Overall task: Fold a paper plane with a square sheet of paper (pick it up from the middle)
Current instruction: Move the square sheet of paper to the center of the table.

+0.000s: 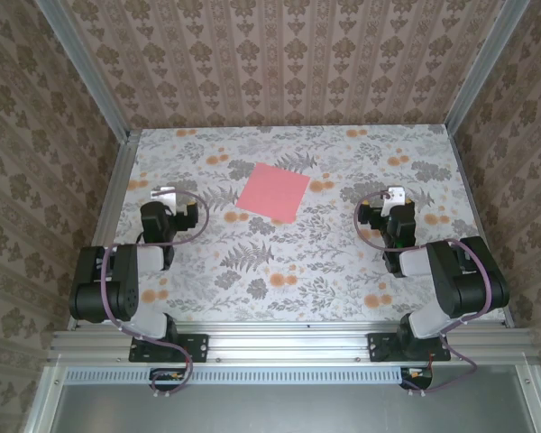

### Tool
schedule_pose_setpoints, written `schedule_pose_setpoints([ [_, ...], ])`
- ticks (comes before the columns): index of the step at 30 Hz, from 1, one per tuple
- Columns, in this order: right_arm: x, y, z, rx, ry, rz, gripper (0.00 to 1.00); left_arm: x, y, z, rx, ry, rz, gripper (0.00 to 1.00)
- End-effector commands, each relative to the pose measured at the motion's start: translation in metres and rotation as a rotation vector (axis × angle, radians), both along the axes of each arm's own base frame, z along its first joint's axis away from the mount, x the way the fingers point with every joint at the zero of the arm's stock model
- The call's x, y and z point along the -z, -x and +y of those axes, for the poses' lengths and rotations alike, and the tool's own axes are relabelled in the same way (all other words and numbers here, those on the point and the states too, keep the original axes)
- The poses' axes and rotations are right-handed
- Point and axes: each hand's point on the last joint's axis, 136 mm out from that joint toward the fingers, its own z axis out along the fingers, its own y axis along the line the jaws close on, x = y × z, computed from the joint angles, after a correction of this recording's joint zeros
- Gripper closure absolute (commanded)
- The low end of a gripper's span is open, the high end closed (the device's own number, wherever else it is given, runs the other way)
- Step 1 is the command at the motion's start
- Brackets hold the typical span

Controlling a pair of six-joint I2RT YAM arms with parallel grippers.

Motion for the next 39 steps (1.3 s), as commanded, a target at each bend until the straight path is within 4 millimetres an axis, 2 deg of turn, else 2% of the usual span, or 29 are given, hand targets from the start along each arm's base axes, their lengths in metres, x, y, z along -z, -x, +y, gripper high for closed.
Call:
schedule_pose_setpoints([
  [1, -0.009, -0.006, 0.002, -0.014, -0.009, -0.029, 0.00, -0.004, -0.002, -0.001, 0.020, -0.014, -0.017, 0.00],
  [8, -0.009, -0.006, 0.001, -0.012, -0.010, -0.029, 0.00, -0.004, -0.002, -0.002, 0.023, -0.013, -0.018, 0.00],
  [12, -0.008, -0.007, -0.013, 0.050, -0.048, -0.021, 0.00, -0.004, -0.003, -0.001, 0.020, -0.012, -0.016, 0.00],
  [20, -0.008, -0.006, -0.013, 0.045, -0.049, -0.025, 0.00, -0.005, -0.002, -0.001, 0.023, -0.012, -0.022, 0.00],
  [23, -0.012, -0.001, -0.003, -0.004, -0.034, -0.052, 0.00, -0.017, -0.002, -0.015, 0.094, -0.028, -0.013, 0.00],
  [26, -0.021, 0.006, 0.004, -0.027, -0.010, -0.091, 0.00, -0.031, -0.001, -0.002, 0.003, 0.069, 0.137, 0.00],
  [28, -0.031, 0.011, 0.010, -0.041, 0.017, -0.093, 0.00, -0.042, 0.005, 0.000, -0.016, 0.155, 0.169, 0.00],
  [31, -0.055, 0.017, 0.026, -0.058, -0.013, -0.017, 0.00, -0.078, 0.020, 0.009, -0.071, 0.225, 0.108, 0.00],
  [33, -0.066, 0.022, 0.045, -0.121, -0.051, 0.087, 0.00, -0.093, 0.033, 0.029, -0.221, 0.274, 0.125, 0.00],
  [34, -0.074, 0.024, 0.055, -0.137, -0.128, 0.120, 0.00, -0.101, 0.042, 0.039, -0.306, 0.305, 0.157, 0.00],
  [36, -0.083, 0.028, 0.088, -0.266, -0.278, 0.185, 0.00, -0.111, 0.053, 0.036, -0.284, 0.306, 0.220, 0.00],
  [39, -0.093, 0.024, 0.138, -0.377, -0.456, 0.311, 0.00, -0.116, 0.062, 0.014, -0.195, 0.431, 0.204, 0.00],
])
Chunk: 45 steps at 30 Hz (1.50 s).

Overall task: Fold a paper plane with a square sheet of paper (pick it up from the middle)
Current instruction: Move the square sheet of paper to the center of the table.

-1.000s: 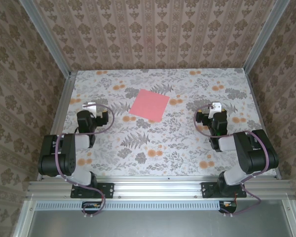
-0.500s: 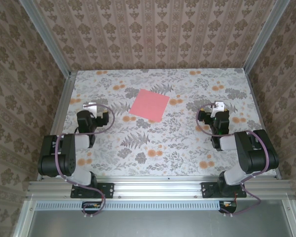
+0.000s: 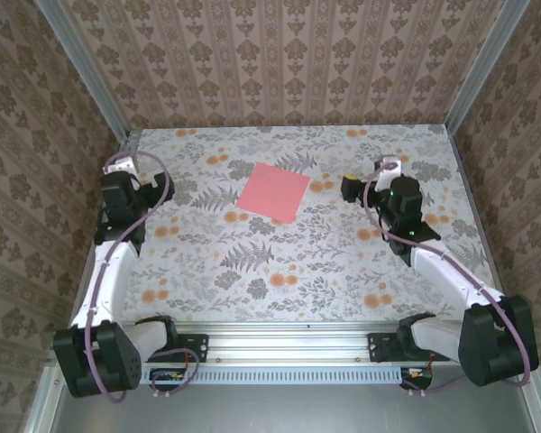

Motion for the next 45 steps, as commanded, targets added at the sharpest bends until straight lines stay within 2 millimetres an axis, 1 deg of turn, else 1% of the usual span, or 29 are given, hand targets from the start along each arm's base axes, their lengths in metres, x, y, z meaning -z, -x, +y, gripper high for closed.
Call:
schedule_pose_setpoints([
  [1, 0.047, 0.023, 0.070, -0.199, -0.188, 0.388, 0.00, 0.035, 0.032, -0.021, 0.024, 0.202, 0.136, 0.00],
  [2, 0.046, 0.023, 0.094, -0.266, -0.199, 0.421, 0.00, 0.035, 0.033, -0.027, 0.044, 0.243, 0.116, 0.00],
  [3, 0.053, 0.022, 0.119, -0.318, -0.204, 0.475, 0.00, 0.038, 0.035, -0.033, 0.064, 0.280, 0.111, 0.00],
  [4, 0.060, 0.020, 0.139, -0.334, -0.217, 0.532, 0.00, 0.041, 0.037, -0.037, 0.071, 0.315, 0.118, 0.00],
  [7, 0.085, 0.006, 0.176, -0.301, -0.207, 0.662, 0.00, 0.047, 0.042, -0.056, 0.141, 0.405, 0.132, 0.00],
  [9, 0.101, -0.002, 0.196, -0.283, -0.178, 0.721, 0.00, 0.051, 0.047, -0.062, 0.165, 0.426, 0.145, 0.00],
  [10, 0.111, -0.007, 0.205, -0.270, -0.165, 0.758, 0.00, 0.053, 0.051, -0.063, 0.166, 0.426, 0.157, 0.00],
  [13, 0.133, -0.019, 0.230, -0.250, -0.171, 0.854, 0.00, 0.055, 0.065, -0.066, 0.185, 0.416, 0.159, 0.00],
  [15, 0.142, -0.027, 0.245, -0.245, -0.168, 0.877, 0.00, 0.053, 0.073, -0.068, 0.207, 0.398, 0.138, 0.00],
  [18, 0.157, -0.039, 0.262, -0.221, -0.187, 0.898, 0.00, 0.053, 0.085, -0.072, 0.227, 0.397, 0.131, 0.00],
  [23, 0.182, -0.053, 0.281, -0.204, -0.176, 0.942, 0.00, 0.053, 0.101, -0.074, 0.235, 0.400, 0.128, 0.00],
  [25, 0.189, -0.055, 0.283, -0.200, -0.165, 0.959, 0.00, 0.051, 0.105, -0.075, 0.241, 0.401, 0.116, 0.00],
  [27, 0.203, -0.049, 0.275, -0.170, -0.127, 0.999, 0.00, 0.049, 0.107, -0.076, 0.246, 0.402, 0.110, 0.00],
  [30, 0.215, -0.033, 0.261, -0.154, -0.067, 1.041, 0.00, 0.047, 0.109, -0.077, 0.257, 0.397, 0.109, 0.00],
  [32, 0.219, -0.017, 0.253, -0.178, -0.033, 1.068, 0.00, 0.044, 0.110, -0.079, 0.267, 0.394, 0.113, 0.00],
  [34, 0.217, 0.003, 0.245, -0.225, 0.003, 1.081, 0.00, 0.041, 0.111, -0.081, 0.285, 0.394, 0.114, 0.00],
  [37, 0.214, 0.044, 0.224, -0.304, 0.058, 1.128, 0.02, 0.035, 0.112, -0.088, 0.325, 0.407, 0.112, 0.00],
  [38, 0.210, 0.054, 0.218, -0.319, 0.065, 1.129, 0.02, 0.034, 0.113, -0.091, 0.339, 0.410, 0.112, 0.00],
  [40, 0.209, 0.086, 0.196, -0.333, 0.090, 1.153, 0.03, 0.034, 0.114, -0.098, 0.371, 0.415, 0.120, 0.00],
  [42, 0.205, 0.112, 0.178, -0.339, 0.093, 1.167, 0.04, 0.036, 0.115, -0.106, 0.398, 0.418, 0.129, 0.00],
  [43, 0.206, 0.127, 0.168, -0.337, 0.095, 1.184, 0.04, 0.038, 0.116, -0.111, 0.419, 0.421, 0.135, 0.00],
  [45, 0.202, 0.150, 0.151, -0.329, 0.103, 1.198, 0.05, 0.040, 0.118, -0.122, 0.451, 0.425, 0.150, 0.00],
])
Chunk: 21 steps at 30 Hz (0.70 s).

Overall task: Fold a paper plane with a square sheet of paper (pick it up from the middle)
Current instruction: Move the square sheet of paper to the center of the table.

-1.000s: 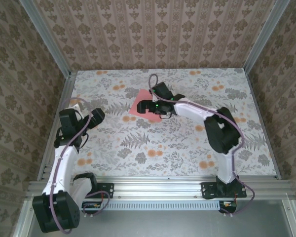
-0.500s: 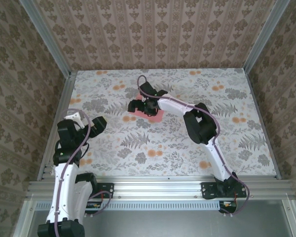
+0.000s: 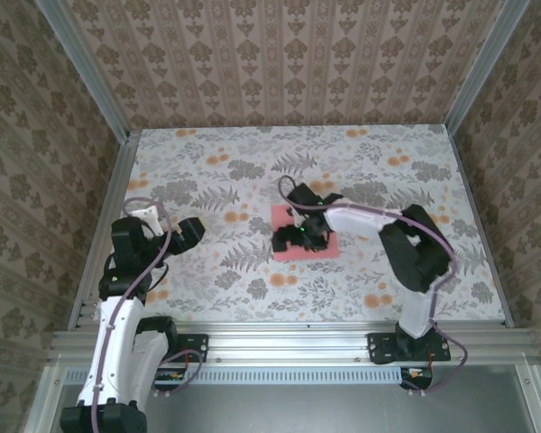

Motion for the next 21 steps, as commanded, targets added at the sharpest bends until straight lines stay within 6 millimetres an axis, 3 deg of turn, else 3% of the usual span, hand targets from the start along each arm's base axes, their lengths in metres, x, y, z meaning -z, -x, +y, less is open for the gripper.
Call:
schedule_pose_setpoints([
  [1, -0.003, 0.047, -0.029, -0.032, 0.042, 0.059, 0.05, -0.007, 0.004, -0.020, 0.083, 0.014, -0.016, 0.00],
  [3, -0.012, 0.055, -0.040, -0.009, 0.041, 0.033, 0.06, -0.005, 0.007, -0.031, 0.115, 0.005, -0.016, 0.00],
  [6, -0.040, 0.048, -0.049, 0.019, 0.064, -0.052, 0.04, -0.001, 0.010, -0.046, 0.148, -0.022, -0.018, 0.00],
  [8, -0.065, 0.033, -0.064, 0.061, 0.143, -0.154, 0.00, 0.002, 0.012, -0.057, 0.170, -0.027, -0.015, 0.00],
  [10, -0.094, 0.008, -0.094, 0.175, 0.286, -0.306, 0.00, 0.005, 0.013, -0.067, 0.190, -0.042, -0.008, 0.00],
  [12, -0.113, -0.011, -0.106, 0.233, 0.328, -0.423, 0.00, 0.007, 0.013, -0.070, 0.190, -0.063, -0.004, 0.00],
  [14, -0.114, -0.018, -0.098, 0.198, 0.282, -0.442, 0.00, 0.009, 0.010, -0.069, 0.176, -0.079, -0.011, 0.00],
  [17, -0.102, -0.022, -0.057, 0.089, 0.104, -0.353, 0.00, 0.014, 0.002, -0.065, 0.140, -0.105, -0.019, 0.00],
  [21, -0.070, -0.030, -0.039, 0.017, 0.149, -0.221, 0.04, 0.021, -0.010, -0.064, 0.113, -0.126, -0.018, 0.00],
])
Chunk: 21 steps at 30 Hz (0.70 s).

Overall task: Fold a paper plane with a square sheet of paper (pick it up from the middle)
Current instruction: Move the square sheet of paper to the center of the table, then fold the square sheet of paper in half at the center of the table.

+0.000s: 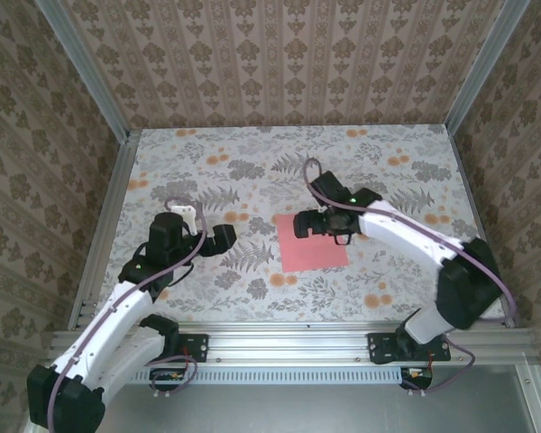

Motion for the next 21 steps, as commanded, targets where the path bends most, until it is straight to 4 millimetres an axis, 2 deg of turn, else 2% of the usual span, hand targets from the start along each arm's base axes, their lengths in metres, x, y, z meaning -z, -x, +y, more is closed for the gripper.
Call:
schedule_pose_setpoints([
  [1, 0.027, 0.001, 0.015, -0.080, 0.031, 0.112, 0.06, 0.003, -0.015, 0.002, -0.048, -0.016, -0.022, 0.00],
  [4, 0.042, -0.003, 0.013, -0.101, 0.106, 0.148, 0.11, 0.007, -0.020, -0.003, -0.045, -0.010, -0.005, 0.00],
  [9, 0.058, -0.012, 0.006, -0.124, 0.232, 0.176, 0.11, 0.016, -0.026, -0.011, -0.024, -0.022, 0.025, 0.00],
  [21, 0.089, -0.021, 0.005, -0.092, 0.292, 0.253, 0.08, 0.023, -0.037, -0.019, -0.015, -0.046, 0.063, 0.00],
])
